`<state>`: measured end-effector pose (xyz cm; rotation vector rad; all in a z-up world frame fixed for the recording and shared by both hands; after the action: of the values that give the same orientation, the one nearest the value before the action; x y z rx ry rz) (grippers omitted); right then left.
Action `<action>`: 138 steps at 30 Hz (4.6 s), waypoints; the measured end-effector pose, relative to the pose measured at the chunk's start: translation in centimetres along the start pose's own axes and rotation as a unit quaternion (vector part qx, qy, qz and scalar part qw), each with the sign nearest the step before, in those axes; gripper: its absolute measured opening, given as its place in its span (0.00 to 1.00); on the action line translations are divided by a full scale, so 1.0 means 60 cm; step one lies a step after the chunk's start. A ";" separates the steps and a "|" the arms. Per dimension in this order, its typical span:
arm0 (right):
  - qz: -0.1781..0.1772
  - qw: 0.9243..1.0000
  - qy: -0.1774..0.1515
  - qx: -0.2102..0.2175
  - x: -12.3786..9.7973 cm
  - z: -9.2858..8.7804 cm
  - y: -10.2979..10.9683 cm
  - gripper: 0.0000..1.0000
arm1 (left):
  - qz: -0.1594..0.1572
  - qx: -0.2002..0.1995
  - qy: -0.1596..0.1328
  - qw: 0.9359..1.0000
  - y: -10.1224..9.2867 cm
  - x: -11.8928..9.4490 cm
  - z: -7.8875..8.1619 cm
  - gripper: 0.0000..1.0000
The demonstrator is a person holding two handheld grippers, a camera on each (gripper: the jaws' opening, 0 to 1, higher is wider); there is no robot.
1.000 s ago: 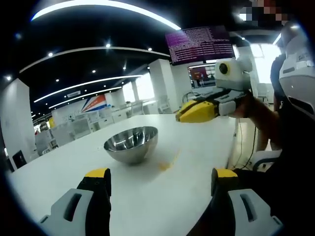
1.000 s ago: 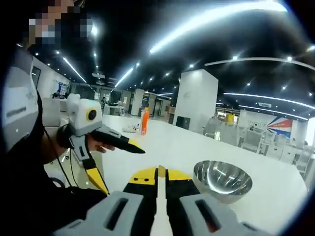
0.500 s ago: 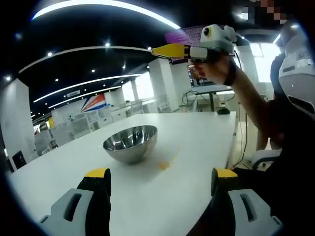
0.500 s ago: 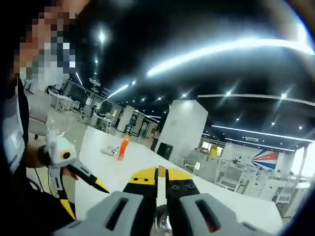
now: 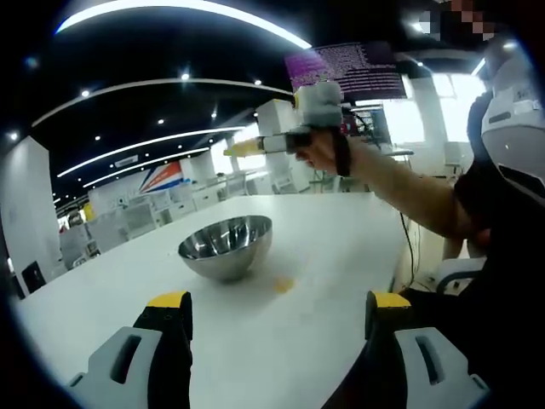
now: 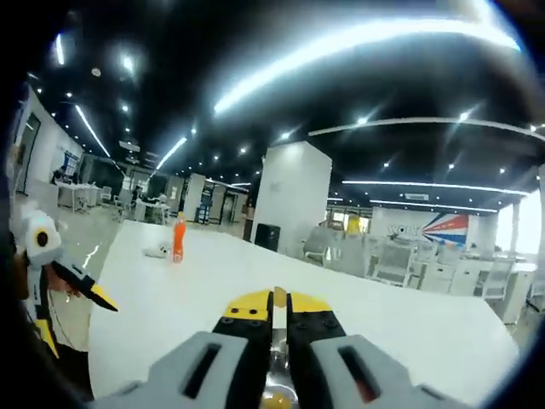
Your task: Pick up the QQ candy scattered on the table and place it into the stainless steel bowl on the table
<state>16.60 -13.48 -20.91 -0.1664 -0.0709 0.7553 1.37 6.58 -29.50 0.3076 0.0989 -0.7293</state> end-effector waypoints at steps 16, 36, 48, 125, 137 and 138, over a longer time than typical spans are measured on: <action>0.000 0.992 0.125 0.030 0.047 -0.165 -0.021 0.06 | 0.000 -0.007 0.003 1.000 0.007 0.003 -0.005 0.84; -0.005 0.992 0.124 0.022 0.039 -0.172 -0.017 0.33 | 0.003 -0.007 0.002 1.000 0.006 -0.006 -0.003 0.84; -0.003 0.992 0.122 0.009 0.041 -0.168 -0.014 0.32 | 0.004 -0.005 0.002 1.000 0.007 -0.007 -0.002 0.84; 0.075 0.991 0.107 -0.011 -0.109 -0.210 0.205 0.32 | 0.003 -0.004 -0.003 1.000 0.000 -0.005 0.003 0.84; 0.074 0.987 0.142 0.028 -0.092 -0.271 0.181 0.31 | 0.007 -0.004 0.006 1.000 0.005 -0.003 -0.001 0.86; 0.073 0.987 0.142 0.036 -0.090 -0.272 0.179 0.30 | 0.005 -0.005 0.005 1.000 0.004 -0.003 -0.001 0.86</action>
<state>7.44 -11.58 -38.89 -0.2103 0.2413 0.8717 1.42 6.88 -29.45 0.3015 0.1110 -0.7166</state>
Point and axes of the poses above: the point that each gripper's makers call its tool centre point, and the gripper's own axes: x roughly forward along the fingers, y roughly to its left, z roughly out of its top, the point moved 5 cm from there along -x, roughly backward along the fingers, and after that the axes turned 10 degrees about z, right-handed, at the moved point
